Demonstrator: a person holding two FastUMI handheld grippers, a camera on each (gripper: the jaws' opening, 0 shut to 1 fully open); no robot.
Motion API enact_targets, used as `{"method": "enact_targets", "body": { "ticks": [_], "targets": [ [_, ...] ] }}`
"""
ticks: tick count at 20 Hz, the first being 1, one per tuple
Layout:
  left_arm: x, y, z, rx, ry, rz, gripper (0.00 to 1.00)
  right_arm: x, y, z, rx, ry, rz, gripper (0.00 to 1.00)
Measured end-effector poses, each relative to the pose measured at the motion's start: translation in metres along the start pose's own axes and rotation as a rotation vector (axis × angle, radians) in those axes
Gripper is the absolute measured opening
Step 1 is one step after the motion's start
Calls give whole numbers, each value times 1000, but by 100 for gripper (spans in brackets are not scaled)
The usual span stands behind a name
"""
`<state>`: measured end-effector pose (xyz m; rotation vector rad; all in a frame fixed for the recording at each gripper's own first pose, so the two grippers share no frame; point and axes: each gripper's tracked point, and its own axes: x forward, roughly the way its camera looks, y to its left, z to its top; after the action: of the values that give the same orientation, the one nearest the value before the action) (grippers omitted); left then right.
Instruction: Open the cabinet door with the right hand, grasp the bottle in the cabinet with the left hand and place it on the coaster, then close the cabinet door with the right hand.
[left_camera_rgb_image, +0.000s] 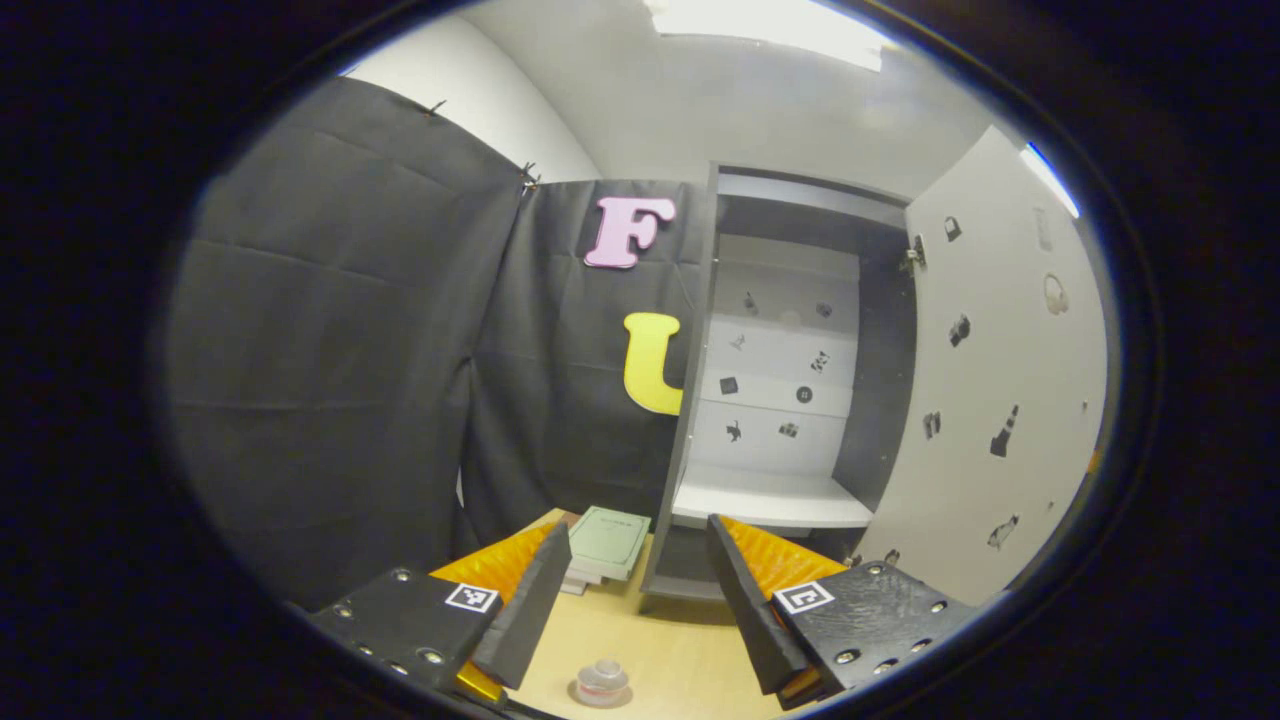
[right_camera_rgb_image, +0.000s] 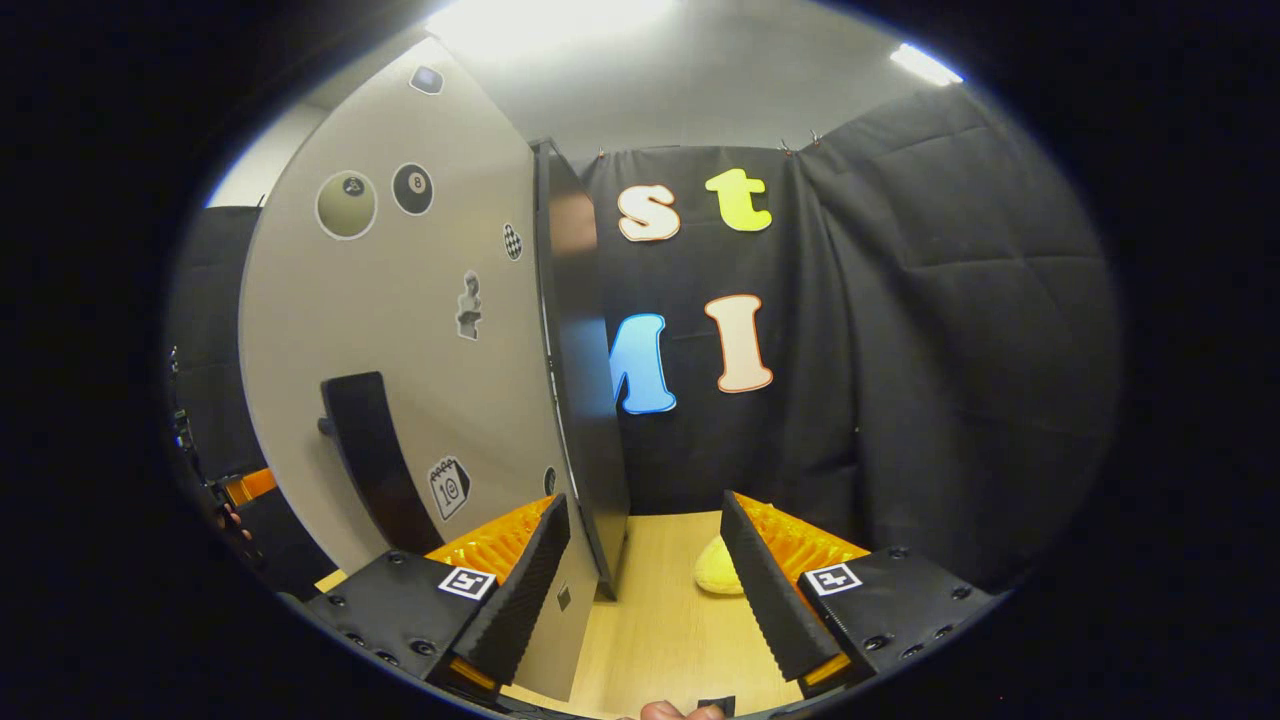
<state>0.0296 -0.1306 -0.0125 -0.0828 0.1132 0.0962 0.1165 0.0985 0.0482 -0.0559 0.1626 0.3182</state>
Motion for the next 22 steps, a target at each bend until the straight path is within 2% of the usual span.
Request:
{"method": "enact_targets", "body": {
  "ticks": [2, 3, 6, 10, 11, 12, 13, 16, 18, 20, 22],
  "targets": [
    [12, 14, -4, -1, 17, -9, 82, -5, 13, -1, 20, 13, -5, 96],
    [17, 24, -3, 9, 28, -9, 87, -7, 20, -2, 21, 19, -11, 96],
    [27, 49, -4, 42, 48, -22, 82, -15, 20, 5, -35, 4, -100, 96],
    [36, 71, -7, 53, 60, -44, 84, -18, 31, 2, -60, 12, -171, 95],
    [39, 75, -8, 54, 62, -54, 82, -19, 37, 0, -45, 18, -175, 95],
    [41, 78, -7, 58, 61, -62, 85, -19, 44, 0, -27, 18, -172, 95],
    [43, 82, -6, 63, 60, -68, 82, -20, 46, -6, -3, 17, -166, 95],
    [47, 93, -7, 64, 63, -87, 84, -19, 73, -6, 51, 11, -147, 95],
    [48, 101, -9, 55, 72, -89, 82, -16, 90, -7, 47, 14, -135, 95],
    [49, 111, -14, 45, 85, -92, 87, -14, 116, -3, 25, 21, -126, 95],
    [51, 117, -20, 46, 100, -101, 84, -11, 137, -2, -11, 20, -115, 95]
  ]
}}
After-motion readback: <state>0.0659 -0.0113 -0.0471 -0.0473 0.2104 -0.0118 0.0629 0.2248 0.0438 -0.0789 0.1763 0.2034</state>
